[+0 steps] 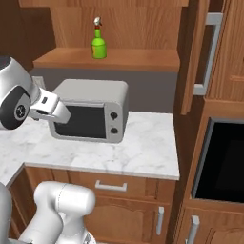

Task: Locate and retrieve the spray and soap dispenser from the cabinet. Place them next to the sink.

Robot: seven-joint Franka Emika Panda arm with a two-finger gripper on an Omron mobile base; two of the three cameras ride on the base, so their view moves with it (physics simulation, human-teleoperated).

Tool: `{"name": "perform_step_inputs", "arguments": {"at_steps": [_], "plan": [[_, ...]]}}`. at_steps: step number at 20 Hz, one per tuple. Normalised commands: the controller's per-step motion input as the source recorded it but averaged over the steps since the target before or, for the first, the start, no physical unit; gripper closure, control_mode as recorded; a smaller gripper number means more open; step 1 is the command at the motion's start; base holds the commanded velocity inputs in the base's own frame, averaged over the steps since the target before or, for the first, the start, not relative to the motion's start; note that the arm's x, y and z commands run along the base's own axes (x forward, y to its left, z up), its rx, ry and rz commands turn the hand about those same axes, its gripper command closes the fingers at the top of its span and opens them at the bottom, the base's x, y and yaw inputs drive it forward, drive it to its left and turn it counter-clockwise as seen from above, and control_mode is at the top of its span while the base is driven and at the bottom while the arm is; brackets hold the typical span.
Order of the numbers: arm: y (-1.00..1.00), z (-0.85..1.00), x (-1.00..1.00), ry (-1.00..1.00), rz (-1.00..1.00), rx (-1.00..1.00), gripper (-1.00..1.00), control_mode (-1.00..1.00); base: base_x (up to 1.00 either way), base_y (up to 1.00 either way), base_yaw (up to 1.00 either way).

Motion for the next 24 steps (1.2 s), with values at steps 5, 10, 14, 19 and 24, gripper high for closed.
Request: {"name": "perform_step_inputs", "arguments": {"at_steps": [5, 10, 14, 19, 24], "plan": [[0.00, 0.00, 0.00, 0.00, 0.00, 0.00, -1.00, 1.00, 0.35, -0.12, 0.02], [0.00, 0.00, 0.00, 0.00, 0.00, 0.00, -1.00, 1.00, 0.44, -0.29, 0.07], [0.00, 0.00, 0.00, 0.00, 0.00, 0.00, -1.00, 1.00, 0.53, -0.43, 0.12], [0.00, 0.00, 0.00, 0.00, 0.00, 0.00, -1.00, 1.00, 0.49, -0.32, 0.13], [0.00, 0.00, 0.00, 0.00, 0.00, 0.00, -1.00, 1.00, 0.56, -0.03, 0.07]]}}
